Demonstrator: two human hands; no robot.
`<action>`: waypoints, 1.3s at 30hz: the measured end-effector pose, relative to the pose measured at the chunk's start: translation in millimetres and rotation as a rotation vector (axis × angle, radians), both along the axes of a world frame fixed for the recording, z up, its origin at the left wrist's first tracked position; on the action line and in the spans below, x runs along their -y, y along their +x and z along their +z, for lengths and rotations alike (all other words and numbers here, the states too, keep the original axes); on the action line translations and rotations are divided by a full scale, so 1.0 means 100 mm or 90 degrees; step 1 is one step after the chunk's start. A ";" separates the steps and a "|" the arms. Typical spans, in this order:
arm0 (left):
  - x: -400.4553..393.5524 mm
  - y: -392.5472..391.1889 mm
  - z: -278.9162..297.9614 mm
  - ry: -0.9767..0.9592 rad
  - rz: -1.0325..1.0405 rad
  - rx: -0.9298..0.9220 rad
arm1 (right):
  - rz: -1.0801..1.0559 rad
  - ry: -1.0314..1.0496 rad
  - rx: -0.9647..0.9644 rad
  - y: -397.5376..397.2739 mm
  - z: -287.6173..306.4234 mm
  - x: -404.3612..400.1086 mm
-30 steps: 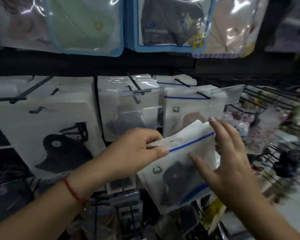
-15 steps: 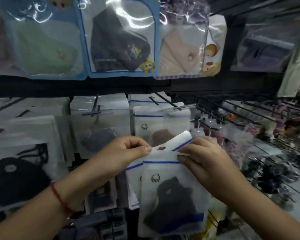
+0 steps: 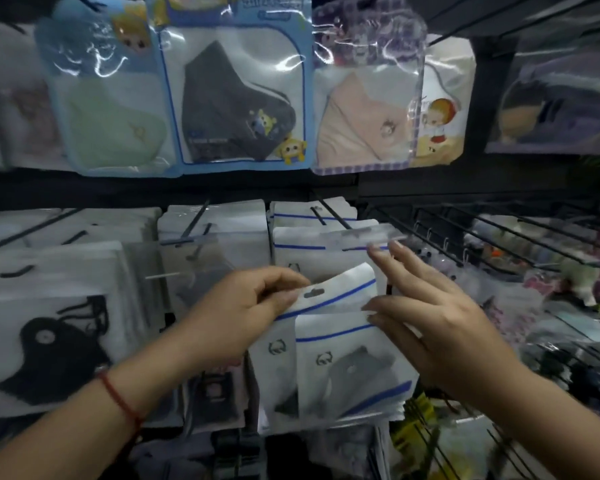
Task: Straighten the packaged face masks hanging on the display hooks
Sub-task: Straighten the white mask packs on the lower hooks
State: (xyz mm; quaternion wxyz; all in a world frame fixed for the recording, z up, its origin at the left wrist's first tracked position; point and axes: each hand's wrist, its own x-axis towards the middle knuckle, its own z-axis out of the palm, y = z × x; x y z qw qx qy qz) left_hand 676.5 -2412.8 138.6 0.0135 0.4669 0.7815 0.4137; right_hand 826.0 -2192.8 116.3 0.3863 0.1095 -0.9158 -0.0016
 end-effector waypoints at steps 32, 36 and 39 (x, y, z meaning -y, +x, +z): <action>-0.36 -0.24 -0.22 -0.003 0.097 -0.623 | -0.007 0.188 0.021 -0.33 0.15 -0.36; -0.34 -0.03 -0.29 -0.025 0.023 -0.597 | -0.003 0.173 0.001 -0.35 0.13 -0.35; -0.47 0.06 -0.36 -0.030 -0.001 -0.577 | 0.002 0.164 -0.008 -0.37 0.10 -0.35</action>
